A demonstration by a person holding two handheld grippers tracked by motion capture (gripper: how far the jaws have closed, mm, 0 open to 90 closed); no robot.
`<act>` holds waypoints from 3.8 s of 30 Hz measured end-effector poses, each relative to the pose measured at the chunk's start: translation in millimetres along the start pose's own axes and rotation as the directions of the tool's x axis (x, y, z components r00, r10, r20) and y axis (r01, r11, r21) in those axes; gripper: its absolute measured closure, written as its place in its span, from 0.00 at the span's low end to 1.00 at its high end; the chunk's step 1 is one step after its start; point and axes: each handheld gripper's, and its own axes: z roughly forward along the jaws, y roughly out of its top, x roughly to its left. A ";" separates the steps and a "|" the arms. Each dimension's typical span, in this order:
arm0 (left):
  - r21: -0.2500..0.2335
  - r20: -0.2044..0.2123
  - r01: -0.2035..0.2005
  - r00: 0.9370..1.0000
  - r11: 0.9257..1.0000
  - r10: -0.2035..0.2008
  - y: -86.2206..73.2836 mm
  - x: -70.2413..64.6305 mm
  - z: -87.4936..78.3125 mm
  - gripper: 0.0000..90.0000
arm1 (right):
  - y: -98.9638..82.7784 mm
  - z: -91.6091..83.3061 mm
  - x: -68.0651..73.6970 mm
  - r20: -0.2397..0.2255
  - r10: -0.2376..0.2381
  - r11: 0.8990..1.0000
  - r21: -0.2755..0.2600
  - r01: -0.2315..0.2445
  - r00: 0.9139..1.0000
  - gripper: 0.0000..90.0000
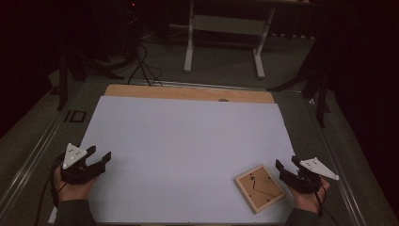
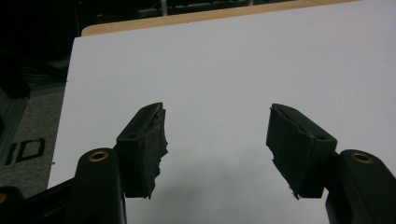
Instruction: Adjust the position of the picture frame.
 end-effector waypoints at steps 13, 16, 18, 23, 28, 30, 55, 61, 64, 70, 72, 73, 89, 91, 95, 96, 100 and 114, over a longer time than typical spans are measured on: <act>0.003 -0.014 -0.001 1.000 1.000 0.001 0.2 0.7 -0.3 0.42 | -1.8 -0.5 7.2 -0.049 -0.035 0.999 0.024 0.037 0.998 0.43; 0.013 -0.030 -0.004 1.000 1.000 0.004 0.1 0.0 0.3 0.43 | -2.7 -0.4 10.5 -0.073 -0.043 0.998 0.031 0.046 0.996 0.46; 0.008 -0.031 -0.003 1.000 1.000 0.003 0.4 -0.4 -0.2 0.43 | -3.2 -0.5 11.3 -0.087 -0.038 0.999 0.033 0.041 0.996 0.48; 0.011 -0.033 -0.005 0.999 1.000 0.006 0.3 -0.1 -0.2 0.43 | -3.7 -0.3 15.9 -0.126 -0.047 0.998 0.035 0.052 0.991 0.54; 0.008 -0.035 -0.003 0.999 1.000 0.003 0.3 0.2 -0.4 0.43 | -2.5 -0.4 20.2 -0.151 -0.054 0.998 0.034 0.059 0.987 0.59; 0.007 -0.037 -0.003 0.999 1.000 0.003 0.3 0.6 -0.6 0.43 | -2.8 -0.4 22.8 -0.166 -0.063 0.997 0.038 0.071 0.984 0.63; 0.003 -0.034 -0.001 0.999 1.000 0.001 0.2 0.5 -0.8 0.43 | -8.0 2.7 43.8 -0.253 -0.149 0.978 0.102 0.180 0.956 0.95; 0.001 -0.035 -0.002 0.999 1.000 0.002 0.1 0.6 -1.1 0.43 | -7.2 4.8 49.5 -0.280 -0.166 0.973 0.107 0.203 0.946 0.99; 0.001 -0.035 -0.001 0.999 1.000 0.001 0.0 0.7 -0.9 0.43 | -7.0 6.0 52.2 -0.291 -0.175 0.970 0.114 0.215 0.941 1.00; 0.002 -0.036 -0.004 0.999 1.000 0.004 0.2 0.0 -0.9 0.43 | -5.9 8.4 59.3 -0.311 -0.192 0.964 0.117 0.238 0.931 1.00; 0.002 -0.036 -0.003 0.999 1.000 0.003 0.0 0.2 -1.0 0.43 | -5.8 9.2 61.8 -0.317 -0.201 0.961 0.118 0.248 0.927 1.00; 0.002 -0.036 -0.003 0.999 1.000 0.003 0.1 0.3 -1.1 0.43 | -5.9 9.4 63.0 -0.319 -0.203 0.960 0.119 0.252 0.926 1.00; 0.001 -0.035 -0.008 0.999 1.000 0.008 0.2 -0.5 -0.8 0.43 | -7.3 16.7 79.1 -0.363 -0.250 0.938 0.139 0.318 0.898 1.00; 0.003 -0.036 -0.009 0.999 1.000 0.009 0.2 -0.6 -0.7 0.43 | -7.3 17.6 80.6 -0.364 -0.253 0.936 0.143 0.322 0.896 1.00; 0.002 -0.037 -0.010 0.999 1.000 0.010 0.2 -0.7 -0.7 0.43 | -7.5 19.8 82.9 -0.371 -0.260 0.931 0.147 0.334 0.891 1.00; 0.003 -0.038 -0.011 0.999 1.000 0.011 0.2 -0.8 -0.7 0.43 | -7.5 20.3 83.8 -0.374 -0.263 0.929 0.150 0.338 0.890 1.00; 0.004 -0.038 -0.012 0.999 1.000 0.013 0.2 -1.1 -0.6 0.43 | -7.4 23.5 88.0 -0.384 -0.275 0.922 0.152 0.355 0.881 1.00; 0.004 -0.042 -0.014 0.999 1.000 0.014 0.2 -1.2 -0.5 0.43 | -6.3 29.4 96.5 -0.403 -0.307 0.904 0.161 0.397 0.862 1.00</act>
